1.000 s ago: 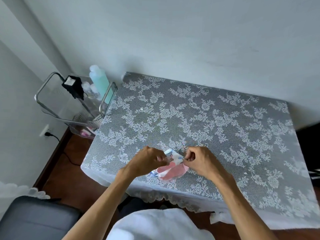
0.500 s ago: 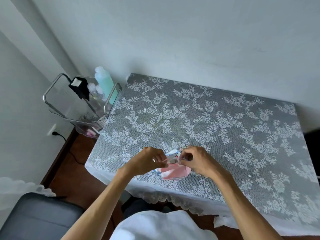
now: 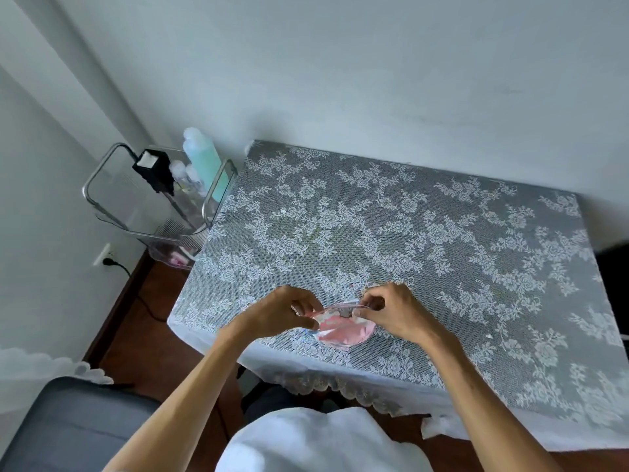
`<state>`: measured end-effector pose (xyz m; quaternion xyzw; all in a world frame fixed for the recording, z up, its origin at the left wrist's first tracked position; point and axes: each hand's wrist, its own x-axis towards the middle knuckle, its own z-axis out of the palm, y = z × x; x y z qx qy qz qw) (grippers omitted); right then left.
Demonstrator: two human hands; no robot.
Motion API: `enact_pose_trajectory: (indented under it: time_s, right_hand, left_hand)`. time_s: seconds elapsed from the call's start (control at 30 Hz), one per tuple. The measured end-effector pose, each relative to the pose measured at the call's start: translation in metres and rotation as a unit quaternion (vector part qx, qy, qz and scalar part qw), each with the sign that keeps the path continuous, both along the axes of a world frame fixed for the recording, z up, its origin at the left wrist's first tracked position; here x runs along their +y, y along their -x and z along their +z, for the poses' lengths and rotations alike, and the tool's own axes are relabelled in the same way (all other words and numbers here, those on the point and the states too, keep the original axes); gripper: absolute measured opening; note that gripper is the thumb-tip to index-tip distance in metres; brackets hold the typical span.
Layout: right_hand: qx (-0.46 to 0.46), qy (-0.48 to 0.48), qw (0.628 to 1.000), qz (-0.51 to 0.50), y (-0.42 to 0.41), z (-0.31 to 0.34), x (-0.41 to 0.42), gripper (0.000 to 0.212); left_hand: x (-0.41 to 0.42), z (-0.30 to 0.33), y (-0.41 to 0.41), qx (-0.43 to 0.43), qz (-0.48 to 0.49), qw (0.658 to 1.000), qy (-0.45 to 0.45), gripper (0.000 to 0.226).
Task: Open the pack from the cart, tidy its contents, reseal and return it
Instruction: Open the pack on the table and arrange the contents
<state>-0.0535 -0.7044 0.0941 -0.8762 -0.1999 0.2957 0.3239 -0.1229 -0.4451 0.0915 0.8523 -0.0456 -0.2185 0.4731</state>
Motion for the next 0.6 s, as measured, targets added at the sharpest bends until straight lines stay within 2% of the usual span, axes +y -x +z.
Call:
enact_pose_trajectory:
  time_s: [0.3, 0.43, 0.5, 0.6]
  right_hand:
    - [0.015, 0.001, 1.000, -0.012, 0.001, -0.003, -0.004, 0.016]
    - [-0.033, 0.026, 0.999, 0.030, 0.003, -0.005, 0.003, 0.046]
    - [-0.054, 0.043, 0.997, 0.038, 0.004, -0.005, 0.007, 0.041]
    - [-0.033, 0.053, 0.998, 0.027, 0.003, -0.006, 0.009, 0.018]
  left_hand:
    - [-0.008, 0.001, -0.002, -0.107, 0.044, 0.990, -0.077, 0.013]
    - [-0.012, 0.003, -0.002, -0.133, 0.063, 0.986, -0.078, 0.012]
    - [-0.012, 0.003, -0.004, -0.123, 0.062, 0.988, -0.069, 0.010]
    - [-0.009, 0.004, -0.005, -0.094, 0.049, 0.992, -0.065, 0.008]
